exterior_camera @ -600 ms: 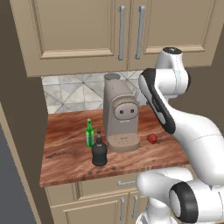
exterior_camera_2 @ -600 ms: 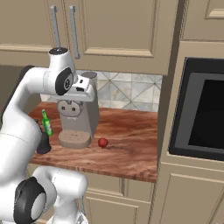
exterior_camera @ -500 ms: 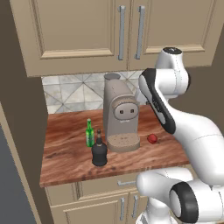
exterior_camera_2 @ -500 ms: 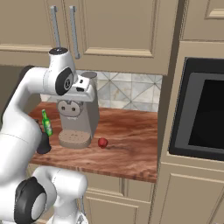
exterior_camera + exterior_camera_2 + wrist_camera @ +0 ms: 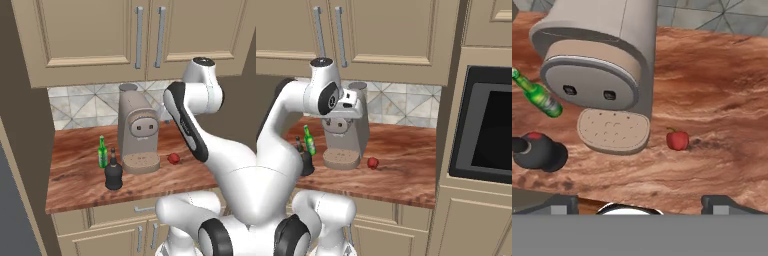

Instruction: Place the liquor and beer on the top shelf of the fridge to keep them out of children's reach, and place the bell pepper on lower shelves for easy access.

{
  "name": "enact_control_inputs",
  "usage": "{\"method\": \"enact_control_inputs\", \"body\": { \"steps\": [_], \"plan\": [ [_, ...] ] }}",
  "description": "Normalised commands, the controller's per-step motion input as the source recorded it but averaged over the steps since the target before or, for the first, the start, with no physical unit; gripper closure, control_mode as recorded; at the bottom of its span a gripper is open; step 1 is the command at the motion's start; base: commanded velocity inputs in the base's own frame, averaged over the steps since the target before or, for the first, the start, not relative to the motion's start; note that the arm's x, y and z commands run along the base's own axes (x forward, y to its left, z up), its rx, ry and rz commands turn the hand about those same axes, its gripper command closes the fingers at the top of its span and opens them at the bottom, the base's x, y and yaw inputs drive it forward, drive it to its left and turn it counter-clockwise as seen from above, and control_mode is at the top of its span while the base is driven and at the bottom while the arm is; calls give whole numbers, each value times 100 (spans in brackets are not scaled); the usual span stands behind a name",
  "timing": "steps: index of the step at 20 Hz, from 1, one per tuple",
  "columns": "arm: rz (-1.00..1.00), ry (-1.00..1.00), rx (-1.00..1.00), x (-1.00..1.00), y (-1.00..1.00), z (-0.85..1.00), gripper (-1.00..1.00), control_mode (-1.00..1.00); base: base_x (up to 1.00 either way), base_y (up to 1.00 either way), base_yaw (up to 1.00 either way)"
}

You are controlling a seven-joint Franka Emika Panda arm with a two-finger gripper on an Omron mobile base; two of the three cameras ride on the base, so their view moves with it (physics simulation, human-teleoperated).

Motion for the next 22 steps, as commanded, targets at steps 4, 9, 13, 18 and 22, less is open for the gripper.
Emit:
{"method": "enact_control_inputs", "body": {
  "steps": [4, 9, 13, 18, 22],
  "plan": [
    [11, -11, -1, -43, 28, -19, -100, -100, 0, 0, 0],
    [8, -13, 0, -34, 42, -18, -100, -100, 0, 0, 0],
    [1, -5, -1, -23, 60, -10, -100, -100, 0, 0, 0],
    [0, -2, -1, -19, 74, -24, -100, -100, 0, 0, 0],
    [0, -1, 0, -18, 68, -21, -100, -100, 0, 0, 0]
  ]
}}
